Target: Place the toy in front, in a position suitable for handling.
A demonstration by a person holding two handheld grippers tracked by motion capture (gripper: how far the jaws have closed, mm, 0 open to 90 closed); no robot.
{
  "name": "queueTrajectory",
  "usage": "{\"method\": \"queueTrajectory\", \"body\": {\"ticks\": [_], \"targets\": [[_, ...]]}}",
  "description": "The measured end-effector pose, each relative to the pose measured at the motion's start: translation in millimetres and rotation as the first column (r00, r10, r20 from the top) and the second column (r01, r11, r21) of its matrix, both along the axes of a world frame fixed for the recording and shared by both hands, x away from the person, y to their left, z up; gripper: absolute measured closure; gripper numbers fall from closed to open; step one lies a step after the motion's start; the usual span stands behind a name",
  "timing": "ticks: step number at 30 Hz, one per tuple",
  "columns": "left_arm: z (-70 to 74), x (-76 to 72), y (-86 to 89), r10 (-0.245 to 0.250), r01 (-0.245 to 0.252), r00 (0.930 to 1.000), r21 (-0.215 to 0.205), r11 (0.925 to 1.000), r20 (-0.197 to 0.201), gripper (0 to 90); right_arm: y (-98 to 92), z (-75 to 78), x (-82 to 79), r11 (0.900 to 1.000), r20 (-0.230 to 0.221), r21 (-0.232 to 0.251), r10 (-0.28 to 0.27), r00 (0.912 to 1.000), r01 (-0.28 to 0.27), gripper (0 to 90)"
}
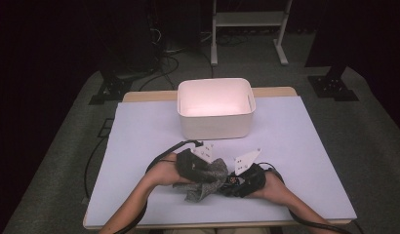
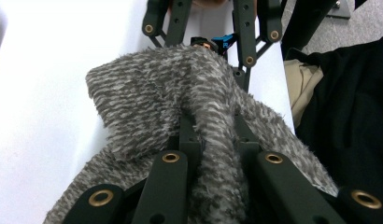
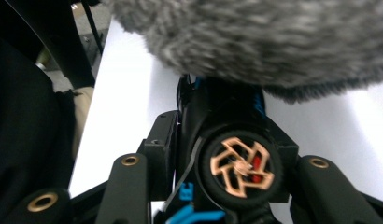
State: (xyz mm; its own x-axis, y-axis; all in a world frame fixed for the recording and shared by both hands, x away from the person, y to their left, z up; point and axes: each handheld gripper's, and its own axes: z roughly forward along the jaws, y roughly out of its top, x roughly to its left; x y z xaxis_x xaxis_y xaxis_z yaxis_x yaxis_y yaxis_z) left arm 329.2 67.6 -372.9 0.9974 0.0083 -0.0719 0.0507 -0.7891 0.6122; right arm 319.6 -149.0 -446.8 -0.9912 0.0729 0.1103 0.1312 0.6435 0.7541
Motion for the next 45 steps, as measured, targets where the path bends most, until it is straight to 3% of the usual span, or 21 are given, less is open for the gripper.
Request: {"method": "queueTrajectory", "body": {"ticks": [2,6,7,15,20,21,23,26,30,33,37,45], "targets": [[0.5,1.3,0.2,0.005,-0.005,1.0000,-0.004,1.0000,-0.003,79.4,0.9,1.7,-2.3,1.000,0.035,-0.019,0.006,0.9994,-0.005,56.0],[2.3,3.5,-0.9,0.006,-0.006,1.0000,0.002,1.0000,0.005,79.4,0.3,1.6,1.3,1.000,0.029,-0.014,0.017,0.9994,-0.016,56.3],[3.0,4.7,-1.0,0.010,-0.010,0.9999,0.006,0.9999,0.010,79.4,0.6,2.4,2.4,1.000,0.050,-0.020,0.019,0.9986,-0.018,56.3],[19.0,25.0,4.0,0.062,-0.062,0.9974,0.000,0.9981,0.038,79.4,6.0,15.5,25.8,0.999,0.134,-0.030,0.021,0.9908,-0.017,56.2],[6.6,33.9,1.7,0.080,-0.080,0.9967,0.033,0.9962,0.015,79.4,8.4,10.1,36.2,0.999,0.156,-0.049,0.023,0.9875,-0.016,56.2],[1.9,33.5,1.0,0.080,-0.080,0.9968,0.034,0.9962,0.007,79.4,8.8,6.9,36.1,0.998,0.149,-0.059,0.028,0.9885,-0.020,56.2],[0.1,32.9,1.7,0.088,-0.088,0.9961,0.013,0.9960,0.002,79.4,6.2,2.5,35.2,0.999,0.143,-0.031,0.012,0.9897,-0.008,56.1],[0.5,31.1,1.9,0.082,-0.082,0.9966,0.021,0.9964,-0.007,79.4,5.3,1.5,33.0,1.000,0.135,-0.018,-0.007,0.9908,0.009,54.8],[-0.3,25.4,4.2,0.080,-0.080,0.9967,0.011,0.9967,-0.015,79.4,0.0,2.9,33.2,0.999,0.049,0.013,-0.040,0.9980,0.039,49.0],[-0.4,21.3,5.5,0.070,-0.069,0.9974,0.012,0.9975,-0.016,79.4,-0.2,2.2,31.8,0.999,0.015,-0.003,-0.050,0.9987,0.050,41.6],[-0.9,12.6,6.6,0.055,-0.055,0.9984,0.015,0.9984,-0.011,79.4,-4.4,4.0,27.9,0.997,-0.046,0.019,-0.068,0.9966,0.069,34.9],[-3.9,-2.5,8.8,0.041,-0.041,0.9992,0.016,0.9990,0.002,79.4,-4.7,6.8,16.2,0.995,-0.039,0.010,-0.100,0.9942,0.101,29.8]]}}
